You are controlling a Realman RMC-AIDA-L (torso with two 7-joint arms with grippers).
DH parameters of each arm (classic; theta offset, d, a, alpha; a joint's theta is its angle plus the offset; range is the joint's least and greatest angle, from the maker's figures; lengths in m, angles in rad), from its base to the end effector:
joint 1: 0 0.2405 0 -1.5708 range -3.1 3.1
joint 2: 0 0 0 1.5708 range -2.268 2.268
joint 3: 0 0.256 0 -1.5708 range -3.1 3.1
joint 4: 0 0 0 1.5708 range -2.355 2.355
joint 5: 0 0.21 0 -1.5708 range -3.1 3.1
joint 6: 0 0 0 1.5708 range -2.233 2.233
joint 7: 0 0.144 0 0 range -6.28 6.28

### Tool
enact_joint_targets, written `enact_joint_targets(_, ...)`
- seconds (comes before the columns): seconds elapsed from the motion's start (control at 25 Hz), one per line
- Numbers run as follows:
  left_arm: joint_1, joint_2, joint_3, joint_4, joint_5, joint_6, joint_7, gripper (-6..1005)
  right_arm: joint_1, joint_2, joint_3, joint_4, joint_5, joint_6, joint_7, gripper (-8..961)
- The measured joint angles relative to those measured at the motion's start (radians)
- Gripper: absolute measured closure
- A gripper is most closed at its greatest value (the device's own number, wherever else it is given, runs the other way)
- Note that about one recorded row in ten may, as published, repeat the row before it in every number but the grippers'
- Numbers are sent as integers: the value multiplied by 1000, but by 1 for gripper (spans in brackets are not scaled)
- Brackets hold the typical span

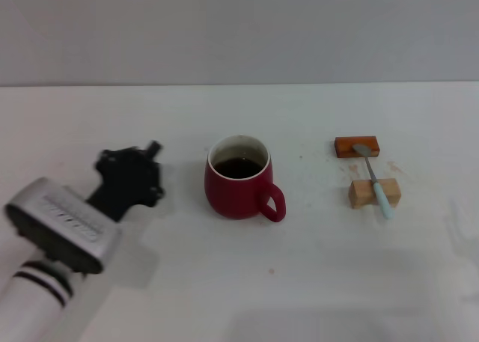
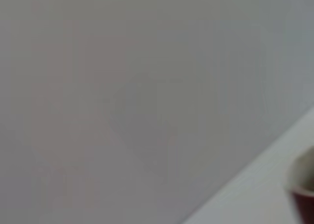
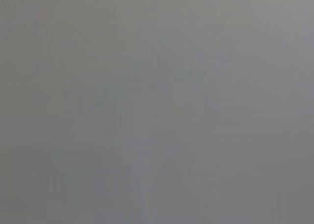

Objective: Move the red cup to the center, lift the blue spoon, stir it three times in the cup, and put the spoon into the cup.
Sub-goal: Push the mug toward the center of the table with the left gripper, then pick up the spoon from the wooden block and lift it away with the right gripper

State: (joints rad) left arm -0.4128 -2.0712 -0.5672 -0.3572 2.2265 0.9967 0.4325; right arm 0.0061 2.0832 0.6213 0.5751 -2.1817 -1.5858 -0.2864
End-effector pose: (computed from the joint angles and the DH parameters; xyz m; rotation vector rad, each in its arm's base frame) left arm -0.2927 0.3160 -0.0800 -1.9305 -0.0802 -0.3367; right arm 0.2957 0.2039 -0.0179 -1.3416 0.2835 0.7798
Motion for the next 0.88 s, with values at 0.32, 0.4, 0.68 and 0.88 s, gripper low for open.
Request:
enact_joint_targets(0.32, 96, 6, -154, -1, -1, 98, -75, 980, 5, 1, -2, -8, 7, 0, 4, 223)
enact_joint_targets(0.4, 132, 8, -213, 22, 0, 169, -275, 979, 3, 2, -6, -8, 30, -4, 5, 223)
enact_joint_targets(0.68, 172, 3, -316, 44, -4, 246, -366, 978, 0, 1, -20, -8, 39, -1, 6, 223)
enact_joint_targets(0.88, 175, 6, -327, 56, -4, 256, -421, 854, 5, -2, -51, -8, 39, -5, 53, 223)
